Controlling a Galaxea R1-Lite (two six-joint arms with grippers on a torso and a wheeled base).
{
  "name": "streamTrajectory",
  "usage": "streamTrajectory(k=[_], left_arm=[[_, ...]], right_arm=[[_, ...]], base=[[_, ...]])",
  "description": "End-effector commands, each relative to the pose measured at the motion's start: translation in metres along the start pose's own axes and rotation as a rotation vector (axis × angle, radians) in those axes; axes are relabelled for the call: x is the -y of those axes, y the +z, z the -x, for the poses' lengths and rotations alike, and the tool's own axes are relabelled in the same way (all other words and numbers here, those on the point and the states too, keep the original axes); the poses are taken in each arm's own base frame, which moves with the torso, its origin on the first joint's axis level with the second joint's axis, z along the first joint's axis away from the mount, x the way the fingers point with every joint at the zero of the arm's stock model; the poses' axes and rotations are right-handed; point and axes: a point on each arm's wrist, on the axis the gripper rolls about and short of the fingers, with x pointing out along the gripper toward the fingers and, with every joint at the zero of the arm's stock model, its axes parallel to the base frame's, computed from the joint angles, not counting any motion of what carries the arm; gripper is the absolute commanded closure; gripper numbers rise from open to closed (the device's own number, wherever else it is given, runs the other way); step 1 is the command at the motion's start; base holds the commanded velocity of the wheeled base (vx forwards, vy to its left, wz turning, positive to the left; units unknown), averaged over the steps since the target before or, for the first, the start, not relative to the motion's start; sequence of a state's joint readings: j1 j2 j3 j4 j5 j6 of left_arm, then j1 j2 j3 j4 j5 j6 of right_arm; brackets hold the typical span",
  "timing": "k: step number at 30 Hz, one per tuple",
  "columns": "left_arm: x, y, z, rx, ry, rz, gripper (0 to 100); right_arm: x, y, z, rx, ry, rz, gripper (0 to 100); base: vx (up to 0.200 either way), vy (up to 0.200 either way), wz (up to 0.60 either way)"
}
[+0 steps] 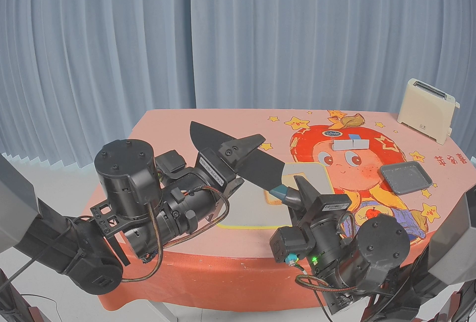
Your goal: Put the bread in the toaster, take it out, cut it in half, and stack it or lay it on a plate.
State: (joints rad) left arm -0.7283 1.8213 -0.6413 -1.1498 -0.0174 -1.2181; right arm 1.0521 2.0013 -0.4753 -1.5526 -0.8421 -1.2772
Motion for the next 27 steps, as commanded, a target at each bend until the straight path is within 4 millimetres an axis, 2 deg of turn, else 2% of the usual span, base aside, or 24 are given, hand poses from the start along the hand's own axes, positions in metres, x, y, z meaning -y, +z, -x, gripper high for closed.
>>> streamTrajectory(k=[1,5,8,14,18,23,27], left_arm=[[0.001,0.001,0.0,0.005,-0.004,0.0,0],[0.002,0.004,0.0,0.023,-0.009,-0.012,0],[0.015,0.007,0.011,0.047,-0.075,-0.033,0],[0.041,0.014,0.042,0.063,-0.173,-0.077,0],[0.046,0.015,0.045,0.059,-0.192,-0.079,0],[0.046,0.016,0.045,0.067,-0.194,-0.083,0],[0.054,0.019,0.058,0.091,-0.218,-0.192,0]], right_arm=[[0.002,0.0,0.0,-0.003,-0.011,-0.049,100],[0.001,0.0,0.0,-0.003,-0.009,-0.154,100],[0.007,-0.003,0.002,-0.007,-0.017,-0.25,100],[0.033,-0.011,0.009,-0.008,-0.067,-0.353,100],[0.044,-0.019,0.013,-0.016,-0.088,-0.372,100],[0.046,-0.024,0.013,-0.029,-0.092,-0.369,100],[0.05,-0.027,0.017,-0.046,-0.058,-0.327,100]], base=[[0.0,0.0,0.0],[0.0,0.0,0.0],[0.0,0.0,0.0],[0.0,0.0,0.0],[0.0,0.0,0.0],[0.0,0.0,0.0],[0.0,0.0,0.0]])
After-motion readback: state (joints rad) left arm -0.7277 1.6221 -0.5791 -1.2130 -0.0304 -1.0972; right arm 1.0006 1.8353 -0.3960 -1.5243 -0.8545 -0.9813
